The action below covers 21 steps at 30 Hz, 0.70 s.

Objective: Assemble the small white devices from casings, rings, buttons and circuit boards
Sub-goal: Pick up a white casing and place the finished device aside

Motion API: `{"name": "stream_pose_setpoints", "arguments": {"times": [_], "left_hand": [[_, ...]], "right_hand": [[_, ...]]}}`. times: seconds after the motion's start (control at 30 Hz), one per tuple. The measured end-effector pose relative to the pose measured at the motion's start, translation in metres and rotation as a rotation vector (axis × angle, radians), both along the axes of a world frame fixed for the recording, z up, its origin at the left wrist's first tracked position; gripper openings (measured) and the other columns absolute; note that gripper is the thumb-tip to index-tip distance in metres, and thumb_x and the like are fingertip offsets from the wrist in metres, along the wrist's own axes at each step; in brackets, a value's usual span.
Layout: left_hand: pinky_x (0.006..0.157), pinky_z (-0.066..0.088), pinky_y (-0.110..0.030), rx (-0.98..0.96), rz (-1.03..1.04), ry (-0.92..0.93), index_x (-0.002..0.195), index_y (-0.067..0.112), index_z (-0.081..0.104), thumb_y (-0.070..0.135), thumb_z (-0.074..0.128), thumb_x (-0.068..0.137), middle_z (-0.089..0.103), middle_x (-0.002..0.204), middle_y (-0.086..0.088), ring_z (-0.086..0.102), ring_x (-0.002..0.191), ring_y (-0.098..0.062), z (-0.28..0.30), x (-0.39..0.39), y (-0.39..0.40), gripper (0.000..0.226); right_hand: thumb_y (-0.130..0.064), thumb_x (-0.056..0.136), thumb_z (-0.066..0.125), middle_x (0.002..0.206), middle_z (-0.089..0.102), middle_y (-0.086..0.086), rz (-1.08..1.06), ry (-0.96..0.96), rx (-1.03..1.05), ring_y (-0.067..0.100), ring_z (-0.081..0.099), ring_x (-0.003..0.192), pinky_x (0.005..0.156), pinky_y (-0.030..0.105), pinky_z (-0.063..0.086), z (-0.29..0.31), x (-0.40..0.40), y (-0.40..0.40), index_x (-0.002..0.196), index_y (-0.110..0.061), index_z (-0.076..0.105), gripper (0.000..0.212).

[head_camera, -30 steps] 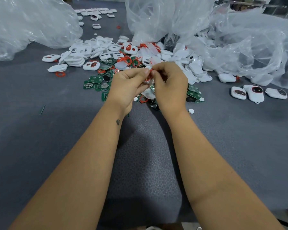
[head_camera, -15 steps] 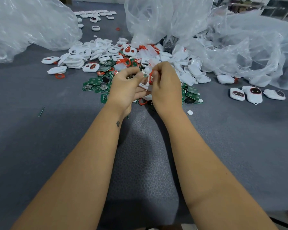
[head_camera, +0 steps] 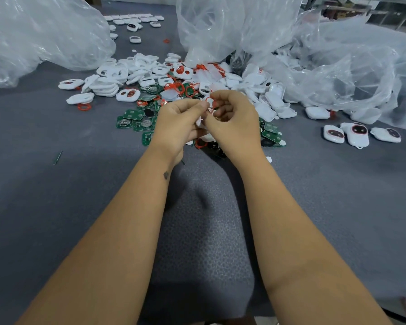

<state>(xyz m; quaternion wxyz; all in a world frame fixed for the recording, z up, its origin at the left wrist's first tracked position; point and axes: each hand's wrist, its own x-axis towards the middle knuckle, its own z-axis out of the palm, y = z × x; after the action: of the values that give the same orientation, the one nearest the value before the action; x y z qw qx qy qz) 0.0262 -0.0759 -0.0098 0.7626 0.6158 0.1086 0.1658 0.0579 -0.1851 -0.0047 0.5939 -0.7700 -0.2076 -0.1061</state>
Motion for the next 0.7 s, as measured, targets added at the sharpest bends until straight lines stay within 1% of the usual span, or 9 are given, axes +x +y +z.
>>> {"name": "stream_pose_setpoints", "arguments": {"times": [0.07, 0.13, 0.23, 0.3, 0.37, 0.43, 0.5, 0.57, 0.7], "left_hand": [[0.068, 0.061, -0.033, -0.031, 0.005, 0.001, 0.087, 0.011, 0.071, 0.011, 0.062, 0.094, 0.072, 0.079, -0.007, 0.070, 0.072, -0.017, 0.0007, 0.0001, 0.0008, 0.012], [0.069, 0.060, -0.032, -0.038, -0.004, 0.006, 0.087, 0.012, 0.071, 0.012, 0.063, 0.094, 0.073, 0.080, -0.007, 0.072, 0.076, -0.017, 0.0011, -0.0003, 0.0001, 0.011], [0.073, 0.061, -0.035, -0.051, -0.011, 0.010, 0.086, 0.014, 0.071, 0.014, 0.063, 0.093, 0.074, 0.077, -0.004, 0.073, 0.075, -0.017, 0.0011, 0.0001, 0.0008, 0.010], [0.077, 0.061, -0.039, -0.056, -0.017, 0.011, 0.086, 0.013, 0.070, 0.014, 0.063, 0.093, 0.074, 0.074, -0.003, 0.073, 0.073, -0.018, 0.0013, 0.0000, 0.0019, 0.010], [0.071, 0.061, -0.036, -0.061, -0.030, 0.005, 0.085, 0.010, 0.069, 0.013, 0.060, 0.094, 0.072, 0.070, -0.002, 0.072, 0.070, -0.019, 0.0020, -0.0012, 0.0024, 0.013], [0.065, 0.059, -0.034, -0.068, -0.040, -0.005, 0.079, 0.009, 0.067, 0.010, 0.058, 0.094, 0.070, 0.065, -0.002, 0.070, 0.065, -0.019, 0.0038, -0.0031, 0.0023, 0.017], [0.062, 0.058, -0.033, -0.075, -0.034, -0.007, 0.073, 0.008, 0.065, 0.008, 0.057, 0.091, 0.066, 0.061, -0.003, 0.067, 0.060, -0.019, 0.0052, -0.0044, 0.0024, 0.020], [0.060, 0.057, -0.032, -0.075, -0.031, 0.000, 0.068, 0.009, 0.063, 0.005, 0.056, 0.089, 0.062, 0.058, -0.003, 0.063, 0.056, -0.018, 0.0064, -0.0048, 0.0025, 0.023], [0.061, 0.056, -0.032, -0.057, -0.049, 0.016, 0.065, 0.009, 0.059, 0.002, 0.054, 0.086, 0.056, 0.056, -0.003, 0.058, 0.052, -0.015, 0.0081, -0.0052, 0.0031, 0.022]], "right_hand": [[-0.003, 0.075, 0.072, 0.096, 0.064, 0.006, 0.016, 0.008, -0.004, 0.006, 0.053, 0.073, 0.069, 0.019, 0.049, 0.0010, 0.0002, -0.0007, 0.104, -0.014, 0.065, 0.032], [-0.002, 0.076, 0.072, 0.093, 0.064, 0.007, 0.006, 0.011, 0.013, 0.007, 0.054, 0.073, 0.069, 0.018, 0.049, 0.0018, 0.0009, -0.0015, 0.104, -0.014, 0.065, 0.031], [0.000, 0.077, 0.070, 0.085, 0.061, 0.001, -0.003, 0.020, 0.069, 0.005, 0.052, 0.069, 0.065, 0.013, 0.047, 0.0023, 0.0007, -0.0019, 0.105, -0.012, 0.065, 0.031], [0.000, 0.078, 0.070, 0.084, 0.060, 0.000, -0.009, 0.003, 0.074, 0.005, 0.052, 0.068, 0.065, 0.012, 0.045, 0.0023, 0.0005, -0.0022, 0.106, -0.011, 0.066, 0.030], [-0.002, 0.078, 0.071, 0.086, 0.059, 0.000, -0.009, -0.028, 0.042, 0.005, 0.050, 0.069, 0.066, 0.013, 0.044, 0.0026, 0.0005, -0.0027, 0.106, -0.011, 0.068, 0.030], [-0.004, 0.078, 0.072, 0.086, 0.055, -0.003, -0.003, -0.069, -0.005, 0.003, 0.048, 0.068, 0.067, 0.013, 0.043, 0.0034, 0.0001, -0.0035, 0.108, -0.014, 0.068, 0.032], [-0.007, 0.077, 0.073, 0.086, 0.050, -0.008, 0.007, -0.103, -0.047, 0.002, 0.046, 0.068, 0.066, 0.010, 0.041, 0.0048, -0.0007, -0.0048, 0.111, -0.018, 0.068, 0.036], [-0.008, 0.077, 0.074, 0.089, 0.047, -0.010, 0.029, -0.112, -0.067, 0.000, 0.046, 0.070, 0.067, 0.008, 0.040, 0.0065, -0.0015, -0.0062, 0.112, -0.020, 0.069, 0.038], [-0.007, 0.076, 0.075, 0.093, 0.045, -0.012, 0.071, -0.109, -0.104, -0.006, 0.044, 0.073, 0.069, 0.008, 0.036, 0.0086, -0.0024, -0.0079, 0.112, -0.017, 0.070, 0.038]]}}
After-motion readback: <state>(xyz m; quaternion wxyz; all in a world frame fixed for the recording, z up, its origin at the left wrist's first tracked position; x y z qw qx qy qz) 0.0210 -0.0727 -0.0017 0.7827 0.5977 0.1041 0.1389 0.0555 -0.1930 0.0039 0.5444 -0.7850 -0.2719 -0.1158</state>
